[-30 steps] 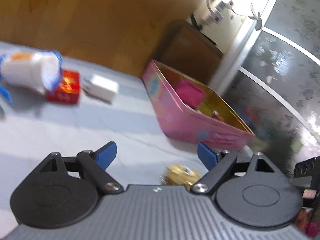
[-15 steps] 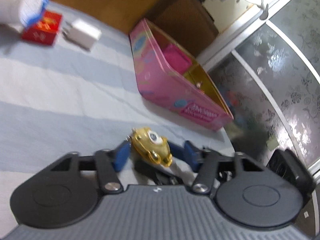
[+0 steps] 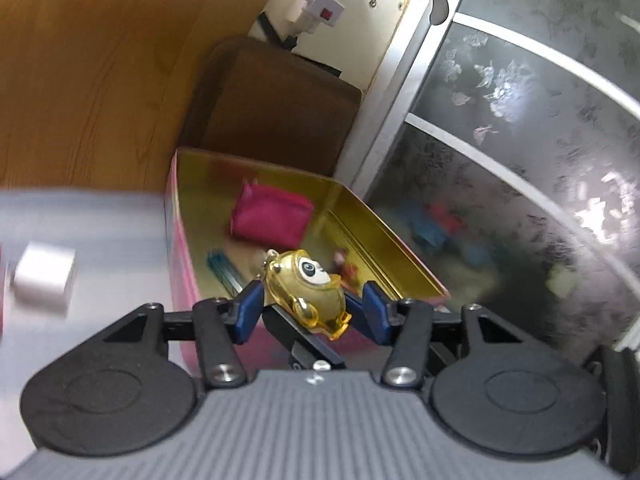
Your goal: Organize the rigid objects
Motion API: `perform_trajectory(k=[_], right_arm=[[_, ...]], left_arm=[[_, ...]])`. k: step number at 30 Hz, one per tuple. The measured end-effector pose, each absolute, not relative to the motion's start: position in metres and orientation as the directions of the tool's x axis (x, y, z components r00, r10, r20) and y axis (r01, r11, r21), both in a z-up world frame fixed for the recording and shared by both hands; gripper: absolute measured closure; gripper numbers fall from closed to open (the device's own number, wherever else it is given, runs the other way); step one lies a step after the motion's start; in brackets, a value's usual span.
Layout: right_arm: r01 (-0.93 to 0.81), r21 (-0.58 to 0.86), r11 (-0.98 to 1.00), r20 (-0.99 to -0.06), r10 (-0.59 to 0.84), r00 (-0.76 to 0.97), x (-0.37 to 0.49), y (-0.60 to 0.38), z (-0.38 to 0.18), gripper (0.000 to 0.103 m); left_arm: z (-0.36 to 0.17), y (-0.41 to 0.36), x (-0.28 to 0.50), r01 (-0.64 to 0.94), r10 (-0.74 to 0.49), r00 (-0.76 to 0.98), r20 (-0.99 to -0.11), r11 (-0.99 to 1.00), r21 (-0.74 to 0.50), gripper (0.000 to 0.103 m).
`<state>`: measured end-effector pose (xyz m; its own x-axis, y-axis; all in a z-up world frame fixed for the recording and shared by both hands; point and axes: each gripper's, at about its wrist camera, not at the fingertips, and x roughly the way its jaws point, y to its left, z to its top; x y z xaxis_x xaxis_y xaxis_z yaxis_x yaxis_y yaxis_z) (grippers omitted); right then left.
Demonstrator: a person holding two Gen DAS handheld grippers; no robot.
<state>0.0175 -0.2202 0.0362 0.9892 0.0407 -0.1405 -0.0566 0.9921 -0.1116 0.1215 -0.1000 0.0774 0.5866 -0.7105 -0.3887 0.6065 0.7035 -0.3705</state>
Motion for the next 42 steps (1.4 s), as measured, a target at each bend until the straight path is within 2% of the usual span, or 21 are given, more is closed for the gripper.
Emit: perform_trajectory(k=[2,6,8,10,13,14,16,19,23,25,28,37,42], right_arm=[[-0.034,-0.088,0.996,-0.157,0.019,0.987,0.038,-0.227,0.038,0.067],[-0.034,-0.002,0.999,-0.253,0.033,0.967,0.084,-0.237,0.028,0.065],[-0.037,0.039,0.999,-0.292,0.047,0.955,0.092,-0.247,0.023,0.056],[-0.035,0.079,0.996,-0.261,0.054,0.964,0.088,-0.259,0.024,0.049],[-0.019,0.104,0.994,-0.228,0.043,0.973,0.081,-0.267,0.027,0.045],[-0.016,0.105,0.994,-0.216,0.038,0.976,0.079,-0.269,0.028,0.04],[0.003,0.108,0.994,-0.18,0.016,0.984,0.072,-0.27,0.03,0.021],[0.044,0.087,0.995,-0.137,-0.031,0.99,0.066,-0.268,0.03,0.022],[0.115,0.126,0.985,-0.112,-0.101,0.988,0.065,-0.277,0.033,0.026],[0.147,0.161,0.976,-0.113,-0.129,0.985,0.064,-0.284,0.034,0.036],[0.186,0.19,0.964,-0.119,-0.165,0.979,0.057,-0.289,0.034,0.045],[0.145,0.339,0.929,-0.189,-0.083,0.978,-0.003,-0.286,0.027,0.045],[0.162,0.261,0.952,-0.199,-0.111,0.974,-0.016,-0.264,0.015,0.045]], left_arm=[[0.074,-0.112,0.144,0.586,-0.69,0.597,-0.41,0.723,-0.366,0.045],[0.061,-0.128,0.176,0.51,-0.608,0.643,-0.466,0.794,-0.332,0.042],[0.056,-0.128,0.18,0.484,-0.584,0.661,-0.472,0.812,-0.326,0.037],[0.052,-0.127,0.179,0.479,-0.582,0.664,-0.47,0.813,-0.331,0.037],[0.055,-0.122,0.169,0.467,-0.567,0.686,-0.455,0.824,-0.322,0.037],[0.058,-0.115,0.163,0.469,-0.571,0.695,-0.438,0.821,-0.327,0.036],[0.064,-0.102,0.152,0.464,-0.57,0.715,-0.405,0.82,-0.335,0.034],[0.073,-0.079,0.131,0.421,-0.518,0.771,-0.371,0.851,-0.314,0.034],[0.069,-0.05,0.102,0.311,-0.384,0.838,-0.386,0.92,-0.241,0.034],[0.061,-0.041,0.092,0.286,-0.363,0.841,-0.401,0.928,-0.24,0.034],[0.047,-0.038,0.074,0.278,-0.341,0.84,-0.423,0.938,-0.206,0.034],[0.017,-0.043,0.052,0.3,-0.306,0.834,-0.459,0.95,-0.088,0.034],[0.002,-0.04,0.057,0.279,-0.284,0.827,-0.485,0.957,-0.084,0.034]])
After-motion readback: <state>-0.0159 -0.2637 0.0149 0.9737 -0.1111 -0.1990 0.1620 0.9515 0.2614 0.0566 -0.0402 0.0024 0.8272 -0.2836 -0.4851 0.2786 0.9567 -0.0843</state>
